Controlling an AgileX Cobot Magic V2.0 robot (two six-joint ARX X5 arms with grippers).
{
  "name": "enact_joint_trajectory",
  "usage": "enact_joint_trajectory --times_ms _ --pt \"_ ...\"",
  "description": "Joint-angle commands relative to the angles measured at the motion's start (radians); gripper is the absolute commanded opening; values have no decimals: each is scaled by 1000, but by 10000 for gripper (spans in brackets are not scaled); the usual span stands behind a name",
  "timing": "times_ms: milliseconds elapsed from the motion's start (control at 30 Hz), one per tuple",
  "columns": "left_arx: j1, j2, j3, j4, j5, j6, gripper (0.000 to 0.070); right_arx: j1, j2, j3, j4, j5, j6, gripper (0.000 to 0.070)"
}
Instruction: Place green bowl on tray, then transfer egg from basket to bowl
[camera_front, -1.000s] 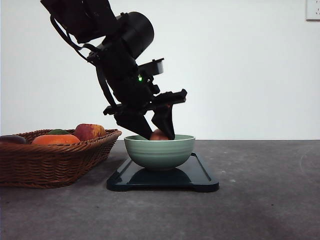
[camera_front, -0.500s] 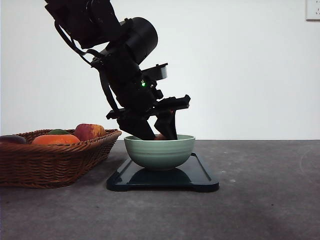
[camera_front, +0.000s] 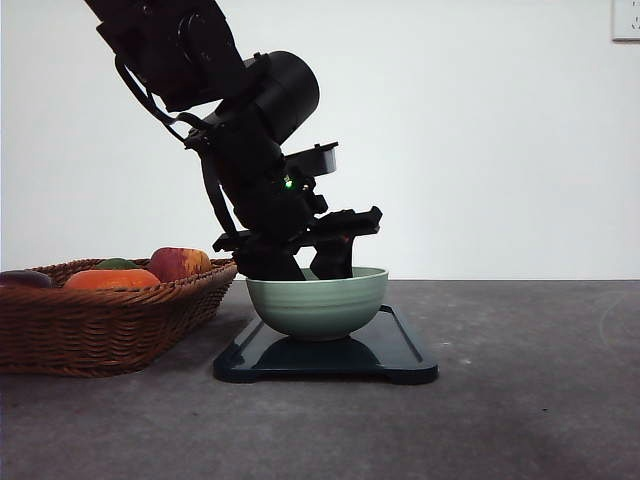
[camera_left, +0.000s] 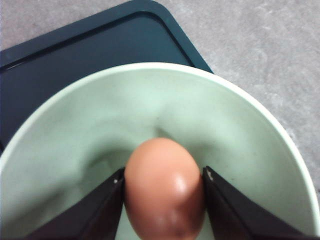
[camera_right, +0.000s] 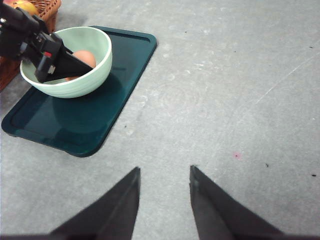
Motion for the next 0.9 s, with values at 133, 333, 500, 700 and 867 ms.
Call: enact_joint_trajectory --times_ms 133,333,500,700,867 --pt "-11 12 42 -53 -3 -23 325 6 5 7 12 1 6 194" --pt "-11 3 133 -176 -3 -28 325 6 5 7 12 1 6 194" --pt "-11 1 254 -354 -3 -26 324 6 5 7 12 1 6 194" --pt "-11 -58 300 -445 4 -14 322 6 5 7 12 1 6 194" --pt "-5 -141 289 -518 4 38 322 6 5 7 12 1 6 194"
